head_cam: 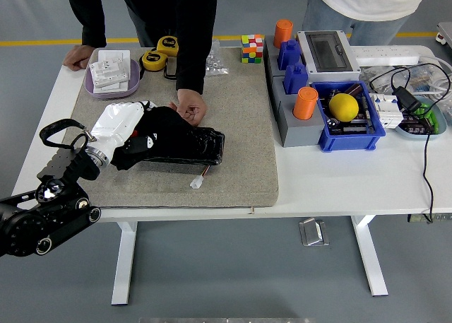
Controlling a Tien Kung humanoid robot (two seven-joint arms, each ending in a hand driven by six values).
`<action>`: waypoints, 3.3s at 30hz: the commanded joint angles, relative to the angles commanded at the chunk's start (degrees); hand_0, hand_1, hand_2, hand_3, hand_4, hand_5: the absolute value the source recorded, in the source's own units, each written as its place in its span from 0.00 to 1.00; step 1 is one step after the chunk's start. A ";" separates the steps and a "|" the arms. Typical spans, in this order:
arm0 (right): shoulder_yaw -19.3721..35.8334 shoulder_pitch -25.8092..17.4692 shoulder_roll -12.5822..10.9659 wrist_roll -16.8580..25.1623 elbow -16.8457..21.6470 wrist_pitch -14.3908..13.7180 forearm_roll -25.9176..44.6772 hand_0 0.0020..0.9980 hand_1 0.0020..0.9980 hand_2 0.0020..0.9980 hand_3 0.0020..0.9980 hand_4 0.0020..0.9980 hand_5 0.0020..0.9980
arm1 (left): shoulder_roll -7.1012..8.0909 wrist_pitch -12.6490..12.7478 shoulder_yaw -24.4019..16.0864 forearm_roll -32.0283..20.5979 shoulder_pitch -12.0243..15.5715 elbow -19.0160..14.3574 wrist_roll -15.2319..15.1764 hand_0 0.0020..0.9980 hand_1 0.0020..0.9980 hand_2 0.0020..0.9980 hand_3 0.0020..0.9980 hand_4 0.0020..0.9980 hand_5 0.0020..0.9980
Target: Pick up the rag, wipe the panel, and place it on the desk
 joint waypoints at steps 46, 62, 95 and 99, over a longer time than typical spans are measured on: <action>0.21 0.19 -0.53 0.08 -0.01 0.30 0.15 0.79 0.68 0.72 0.66 1.00 0.51 | -0.12 0.18 -0.93 0.77 -0.51 0.79 0.31 0.29 0.18 0.64 0.69 0.49 0.00; -0.37 0.32 -0.73 0.08 -0.10 0.42 0.57 0.79 0.68 0.72 0.66 1.00 0.51 | -2.25 0.26 1.97 0.23 -1.35 -0.31 0.64 0.28 0.18 0.64 0.69 0.49 0.00; -1.92 0.46 -1.21 0.11 -0.18 0.53 1.09 0.79 0.68 0.72 0.66 1.00 0.51 | -7.31 0.01 8.64 -0.92 -4.69 -3.95 1.81 0.28 0.18 0.64 0.70 0.49 0.00; -2.01 0.57 -1.21 0.15 -0.16 0.50 1.07 0.79 0.68 0.72 0.66 1.00 0.51 | -7.76 -0.03 9.53 -1.01 -5.15 -4.17 1.93 0.28 0.18 0.64 0.70 0.49 0.00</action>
